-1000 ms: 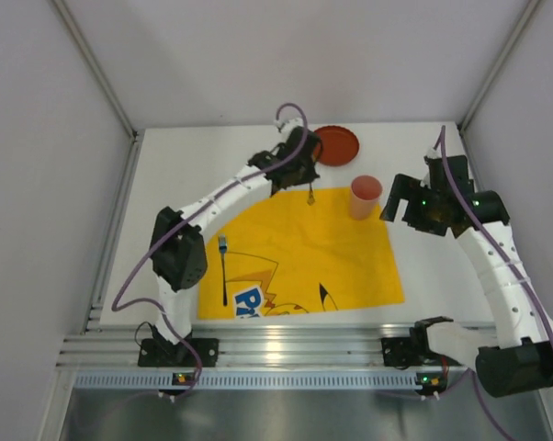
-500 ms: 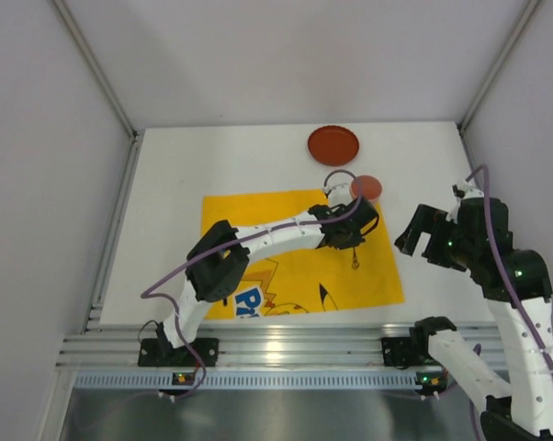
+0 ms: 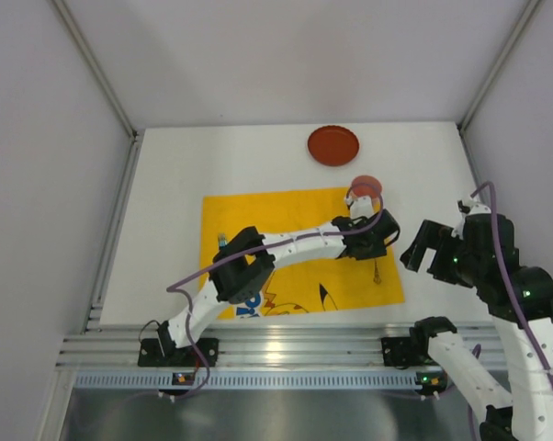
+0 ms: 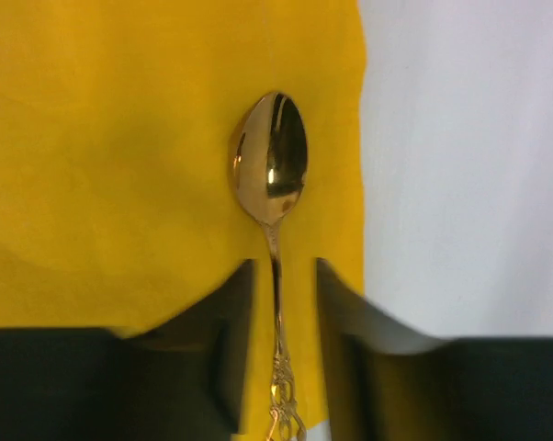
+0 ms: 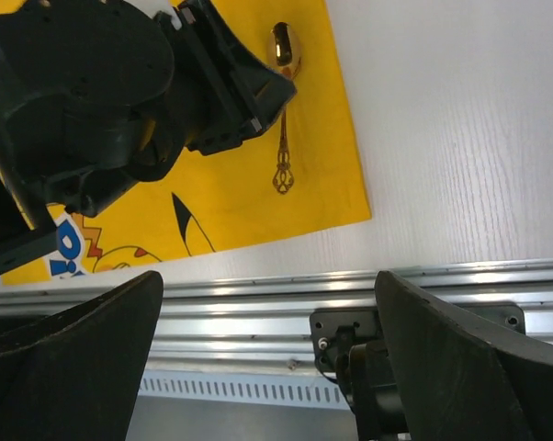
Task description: Set the dinner table for one person
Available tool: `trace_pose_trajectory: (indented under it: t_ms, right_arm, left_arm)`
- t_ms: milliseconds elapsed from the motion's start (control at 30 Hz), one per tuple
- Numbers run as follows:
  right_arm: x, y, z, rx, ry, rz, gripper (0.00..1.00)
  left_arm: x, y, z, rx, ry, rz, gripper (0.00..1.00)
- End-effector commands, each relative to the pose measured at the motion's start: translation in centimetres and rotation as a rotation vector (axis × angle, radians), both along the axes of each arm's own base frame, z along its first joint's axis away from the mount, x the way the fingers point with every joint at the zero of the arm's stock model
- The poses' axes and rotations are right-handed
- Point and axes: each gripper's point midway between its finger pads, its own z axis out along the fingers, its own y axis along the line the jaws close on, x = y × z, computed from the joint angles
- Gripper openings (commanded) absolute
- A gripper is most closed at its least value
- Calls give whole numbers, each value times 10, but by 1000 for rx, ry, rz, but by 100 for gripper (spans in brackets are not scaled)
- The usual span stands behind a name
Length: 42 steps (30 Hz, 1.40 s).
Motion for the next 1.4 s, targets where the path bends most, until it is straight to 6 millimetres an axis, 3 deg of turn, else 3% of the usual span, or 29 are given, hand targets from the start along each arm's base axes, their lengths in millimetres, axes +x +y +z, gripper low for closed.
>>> trace_pose_trajectory:
  t_ms: [0, 67, 100, 200, 233, 300, 400, 467, 500, 567, 600, 667, 700, 733, 767, 800, 833, 867, 933, 967, 1033, 1067, 1200, 1367]
  right_arm:
    - [1, 0, -7, 0, 12, -8, 100]
    - [6, 2, -10, 7, 12, -10, 100]
    - [7, 3, -12, 11, 16, -8, 100]
    - [14, 5, -19, 19, 24, -10, 100]
    - [15, 6, -24, 18, 34, -11, 100]
    - [21, 7, -26, 22, 37, -16, 100]
    - [30, 6, -31, 11, 45, -28, 100]
    - [37, 6, -30, 9, 41, -33, 100]
    - [41, 7, -32, 7, 57, -36, 100]
    - [50, 4, -26, -9, 46, -52, 100]
    - [56, 3, -27, -21, 62, -59, 100]
    - [64, 2, -21, -34, 60, -67, 100]
    - [69, 0, -23, -49, 79, -74, 100]
    - [73, -1, -19, -53, 73, -81, 100]
    - [76, -1, -18, -58, 75, -82, 100]
    - [79, -2, -21, -68, 92, -87, 100]
    - [82, -2, -20, -72, 95, -90, 100]
    - [84, -2, -22, -79, 104, -89, 100]
    - [88, -5, -28, -99, 132, -96, 100]
    - [89, -6, -30, -106, 141, -99, 100]
    - [93, -6, -36, -119, 173, -101, 100]
    - [94, -8, -38, -127, 183, -102, 100]
    - [100, -11, -51, -156, 237, -102, 100]
    - [108, -14, -63, -170, 280, -98, 100]
  left_arm:
    - [1, 0, 50, -28, -56, -42, 46]
    - [0, 5, 79, -54, -92, -53, 55]
    - [2, 7, 92, -54, -122, -73, 67]
    - [2, 9, 155, -110, -206, -112, 75]
    - [2, 16, 167, -92, -220, -119, 75]
    - [7, 31, 217, -100, -321, -120, 76]
    - [40, 74, 261, -42, -477, -66, 81]
    - [65, 90, 271, -47, -513, -53, 83]
    - [96, 117, 263, -17, -506, -3, 83]
    - [126, 133, 252, -27, -476, 3, 81]
    - [158, 156, 252, -24, -494, 53, 81]
    - [191, 165, 229, -9, -476, 63, 81]
    - [215, 175, 238, -38, -506, 64, 81]
    - [235, 173, 204, -7, -468, 59, 81]
    - [254, 184, 196, 1, -466, 76, 81]
    - [268, 180, 211, -33, -502, 56, 81]
    - [281, 179, 199, -30, -495, 55, 81]
    - [302, 182, 163, -15, -460, 56, 81]
    - [318, 172, 153, -86, -466, 7, 81]
    - [333, 171, 130, -111, -468, -7, 81]
    - [345, 167, 117, -146, -485, -28, 82]
    - [351, 170, 93, -143, -465, -32, 82]
    - [360, 166, 68, -145, -475, -50, 85]
    - [365, 157, 55, -199, -480, -50, 88]
